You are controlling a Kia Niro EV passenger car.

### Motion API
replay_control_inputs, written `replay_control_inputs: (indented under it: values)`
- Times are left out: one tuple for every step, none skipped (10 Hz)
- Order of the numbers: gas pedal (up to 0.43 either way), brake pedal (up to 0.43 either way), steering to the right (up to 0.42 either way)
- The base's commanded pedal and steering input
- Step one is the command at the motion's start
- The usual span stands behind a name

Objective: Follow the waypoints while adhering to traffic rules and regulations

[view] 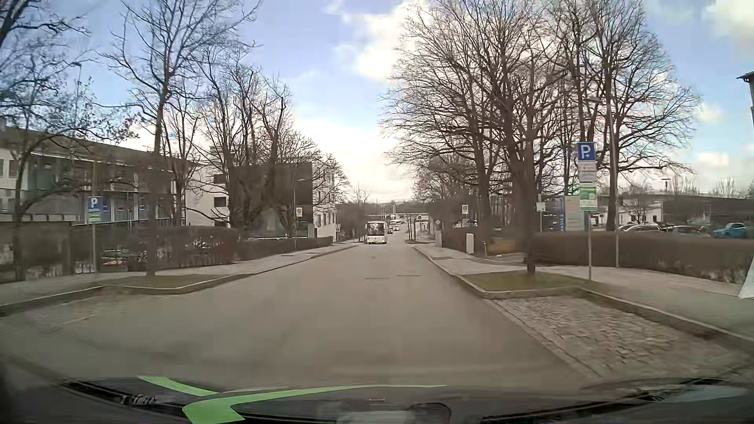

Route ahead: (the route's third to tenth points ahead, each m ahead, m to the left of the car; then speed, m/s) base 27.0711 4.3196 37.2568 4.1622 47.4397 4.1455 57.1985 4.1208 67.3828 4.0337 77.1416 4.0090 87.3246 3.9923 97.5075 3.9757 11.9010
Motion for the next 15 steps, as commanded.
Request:
replay_control_inputs:
  values:
    - [0.0,0.0,-0.002]
    - [0.0,0.0,-0.002]
    - [0.0,0.0,-0.002]
    - [0.0,0.0,0.0]
    - [0.0,0.0,0.0]
    - [0.0,0.0,0.0]
    - [0.008,0.0,0.0]
    - [0.008,0.0,0.0]
    - [0.008,0.0,0.001]
    - [0.008,0.0,0.002]
    - [0.008,0.0,0.002]
    - [0.008,0.0,0.002]
    - [0.008,0.0,0.002]
    - [0.008,0.0,0.001]
    - [0.008,0.0,0.001]
